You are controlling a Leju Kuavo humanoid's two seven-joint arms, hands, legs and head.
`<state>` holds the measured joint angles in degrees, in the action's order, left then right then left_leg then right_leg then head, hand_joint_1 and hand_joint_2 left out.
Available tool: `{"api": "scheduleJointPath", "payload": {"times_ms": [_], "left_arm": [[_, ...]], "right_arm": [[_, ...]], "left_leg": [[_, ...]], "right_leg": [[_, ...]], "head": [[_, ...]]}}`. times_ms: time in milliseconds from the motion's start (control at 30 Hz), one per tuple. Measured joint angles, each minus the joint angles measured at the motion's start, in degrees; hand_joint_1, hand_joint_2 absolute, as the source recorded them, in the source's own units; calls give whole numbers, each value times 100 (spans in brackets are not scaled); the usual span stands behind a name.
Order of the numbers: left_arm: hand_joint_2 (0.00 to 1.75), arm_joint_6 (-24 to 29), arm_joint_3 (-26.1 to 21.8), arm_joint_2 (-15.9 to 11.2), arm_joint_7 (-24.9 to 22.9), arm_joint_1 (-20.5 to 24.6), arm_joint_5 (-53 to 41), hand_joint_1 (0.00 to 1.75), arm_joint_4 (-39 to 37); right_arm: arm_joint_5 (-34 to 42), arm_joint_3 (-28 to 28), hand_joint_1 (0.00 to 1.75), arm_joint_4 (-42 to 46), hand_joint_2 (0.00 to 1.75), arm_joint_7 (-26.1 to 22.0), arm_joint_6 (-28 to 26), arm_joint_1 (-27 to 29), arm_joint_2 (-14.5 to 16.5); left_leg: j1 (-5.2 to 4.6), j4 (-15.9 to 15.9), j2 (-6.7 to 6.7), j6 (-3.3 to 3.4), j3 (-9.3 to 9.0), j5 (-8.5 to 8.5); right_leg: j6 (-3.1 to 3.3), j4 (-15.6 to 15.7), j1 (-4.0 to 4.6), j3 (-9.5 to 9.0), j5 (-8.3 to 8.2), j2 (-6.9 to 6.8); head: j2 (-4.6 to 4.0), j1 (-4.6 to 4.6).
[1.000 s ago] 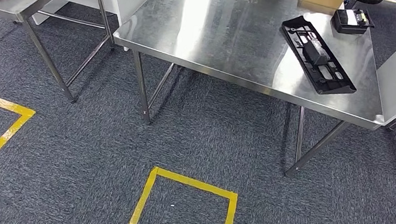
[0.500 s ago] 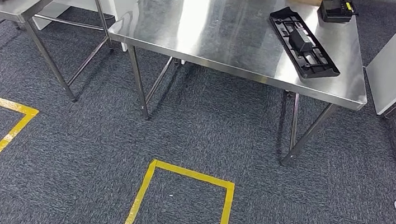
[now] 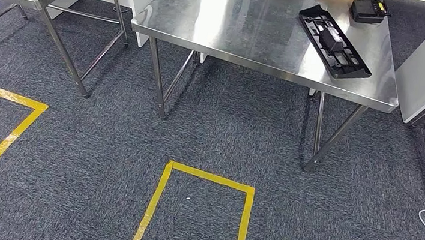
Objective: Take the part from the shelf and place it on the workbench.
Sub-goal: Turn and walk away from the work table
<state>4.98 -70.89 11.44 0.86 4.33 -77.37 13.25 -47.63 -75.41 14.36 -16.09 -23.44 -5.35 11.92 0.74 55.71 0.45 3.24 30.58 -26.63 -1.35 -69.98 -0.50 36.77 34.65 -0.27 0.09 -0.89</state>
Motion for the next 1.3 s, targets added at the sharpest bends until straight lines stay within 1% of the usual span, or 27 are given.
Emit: {"api": "scheduleJointPath", "payload": {"times_ms": [33, 67, 100, 167, 233, 267, 300, 333, 367, 400, 467, 500, 533, 567, 600, 700, 767, 867, 900, 967, 1033, 1067, 1100, 1167, 1200, 1233, 1300], "left_arm": [[0, -2, 1, 1, 8, 0, 0, 0, -1], [0, -3, 2, 2, 14, -1, 0, 0, -1], [0, -3, 3, 4, 18, -1, 0, 0, -3], [0, -3, 4, 10, 22, -1, 0, 0, -5], [0, -4, 5, 15, 28, -1, 0, 0, -8], [0, -4, 5, 16, 31, -1, -1, 0, -8], [0, -4, 5, 17, 33, -5, -2, 0, -9], [0, -4, 5, 16, 34, -10, -5, 0, -10], [0, -4, 5, 15, 33, -15, -9, 0, -11], [0, -4, 6, 14, 27, -19, -14, 0, -13], [0, -4, 7, 10, 10, -19, -21, 0, -13], [0, -4, 8, 8, -1, -19, -25, 0, -14], [0, -4, 8, 7, -9, -19, -30, 0, -14], [0, -4, 9, 5, -17, -19, -36, 0, -15], [0, -4, 9, 3, -24, -17, -43, 0, -15], [0, -4, 11, -4, -31, -1, -59, 0, -15], [0, -4, 12, -7, -31, 8, -63, 0, -15], [0, -3, 11, -7, -33, 10, -63, 0, -17], [0, -2, 11, -5, -33, 11, -63, 0, -19], [0, -2, 13, -3, -33, 14, -67, 0, -20], [0, -3, 15, -4, -33, 14, -79, 0, -21], [0, -6, 19, -5, -33, 14, -93, 0, -22], [0, -9, 27, -5, -33, 14, -107, 0, -23], [0, -16, 51, -5, -33, 14, -132, 0, -25], [0, -18, 66, -6, -33, 14, -139, 0, -26], [0, -20, 78, -8, -34, 14, -147, 0, -27], [0, -23, 94, -15, -35, 14, -167, 0, -28]], "right_arm": [[1, -1, 0, 0, 0, -8, 12, 5, -3], [3, -1, 0, 0, 0, -14, 21, 9, -8], [4, -2, 0, 0, 0, -18, 27, 11, -15], [7, -2, 0, 0, 0, -24, 36, 3, -25], [6, -2, 0, -1, 0, -31, 39, -9, -28], [6, -2, 0, -1, 0, -33, 40, -10, -30], [6, -2, 0, -2, 0, -31, 40, -5, -31], [7, -3, 0, -3, 0, -23, 39, 0, -32], [9, -4, 0, -3, 0, -12, 36, 4, -33], [10, -5, 0, -4, 0, 3, 32, 6, -35], [11, -7, 0, -4, 0, 31, 24, 6, -36], [11, -7, 0, -5, 0, 42, 22, 8, -36], [11, -7, 0, -5, 0, 52, 21, 9, -36], [11, -8, 0, -6, 0, 60, 21, 10, -37], [11, -8, 0, -7, 0, 65, 20, 10, -37], [7, -8, 0, -9, 0, 79, 20, 8, -33], [-3, -8, 0, -13, 0, 84, 20, 2, -32], [-15, -9, 0, -15, 0, 84, 20, 6, -34], [-17, -8, 0, -16, 0, 85, 20, 10, -35], [-18, -8, 0, -17, 0, 95, 20, 13, -38], [-17, -8, 0, -17, 0, 108, 12, 15, -38], [-13, -8, 0, -17, 0, 113, 4, 16, -38], [-7, -8, 0, -17, 0, 116, -8, 17, -40], [5, -9, 0, -17, 0, 119, -34, 9, -46], [11, -9, 0, -17, 0, 119, -46, -1, -48], [15, -9, 0, -17, 0, 119, -58, -6, -47], [22, -10, 0, -17, 0, 119, -76, -2, -40]], "left_leg": [[-1, 4, 4, -8, 81, 59], [1, 10, 7, -23, 160, 117], [3, 20, 8, -42, 234, 170], [1, 58, 7, -99, 367, 262], [-14, 99, 9, -175, 449, 346], [-21, 108, 10, -210, 467, 386], [-17, 108, 11, -246, 475, 427], [-4, 119, 7, -275, 493, 437], [10, 185, 1, -302, 529, 347], [24, 351, -4, -327, 595, 152], [40, 993, -13, -371, 785, -435], [42, 1375, -15, -390, 869, -663], [44, 1660, -17, -406, 899, -764], [49, 1773, -17, -414, 846, -743], [55, 1672, -17, -416, 688, -629], [63, 613, -32, -378, -98, -309], [40, 224, -48, -339, -303, -311], [32, 124, -34, -193, -218, -252], [37, 102, -21, -124, -172, -196], [25, 84, 1, -38, -51, -80], [10, 88, 14, -19, 94, 32], [7, 91, 18, -26, 165, 86], [6, 93, 20, -37, 232, 139], [4, 100, 19, -79, 342, 241], [-5, 110, 17, -110, 387, 286], [-16, 116, 18, -146, 412, 332], [-33, 123, 20, -216, 440, 412]], "right_leg": [[-44, -244, -17, 33, 62, 1], [-111, -306, -34, -26, 9, 0], [-185, -155, -50, -191, -124, 0], [-269, 649, -79, -783, -341, 1], [-217, 1394, -49, -1230, -328, 21], [-172, 1550, -22, -1298, -292, 31], [-123, 1578, -9, -1266, -295, 38], [-71, 1567, -44, -1225, -326, 32], [-2, 1561, -70, -1189, -367, 24], [77, 1563, -95, -1142, -419, 14], [198, 1562, -87, -1030, -522, -11], [220, 1557, -72, -974, -567, -20], [221, 1550, -61, -923, -609, -27], [211, 1537, -56, -878, -647, -30], [194, 1515, -55, -835, -678, -29], [135, 1388, -44, -695, -730, -24], [67, 1318, -20, -602, -773, -28], [-60, 1245, 1, -480, -794, -27], [-60, 1117, 4, -405, -682, -22], [-3, 538, -12, -169, -252, -9], [1, -142, -22, 22, 87, -4], [-41, -281, -26, 12, 103, -3], [-98, -211, -28, -107, 24, -3], [-186, 496, -42, -636, -223, -4], [-189, 957, -36, -946, -292, -1], [-165, 1294, -22, -1146, -324, 9], [-91, 1557, 21, -1258, -330, 30]], "head": [[0, 2], [0, 4], [0, 6], [0, 9], [0, 8], [0, 5], [0, 0], [0, -3], [0, -11], [0, -20], [0, -37], [0, -40], [0, -40], [0, -40], [0, -41], [0, -42], [0, -42], [0, -43], [0, -28], [0, -3], [0, 16], [0, 18], [0, 22], [0, 26], [0, 28], [0, 21], [0, 14]]}}
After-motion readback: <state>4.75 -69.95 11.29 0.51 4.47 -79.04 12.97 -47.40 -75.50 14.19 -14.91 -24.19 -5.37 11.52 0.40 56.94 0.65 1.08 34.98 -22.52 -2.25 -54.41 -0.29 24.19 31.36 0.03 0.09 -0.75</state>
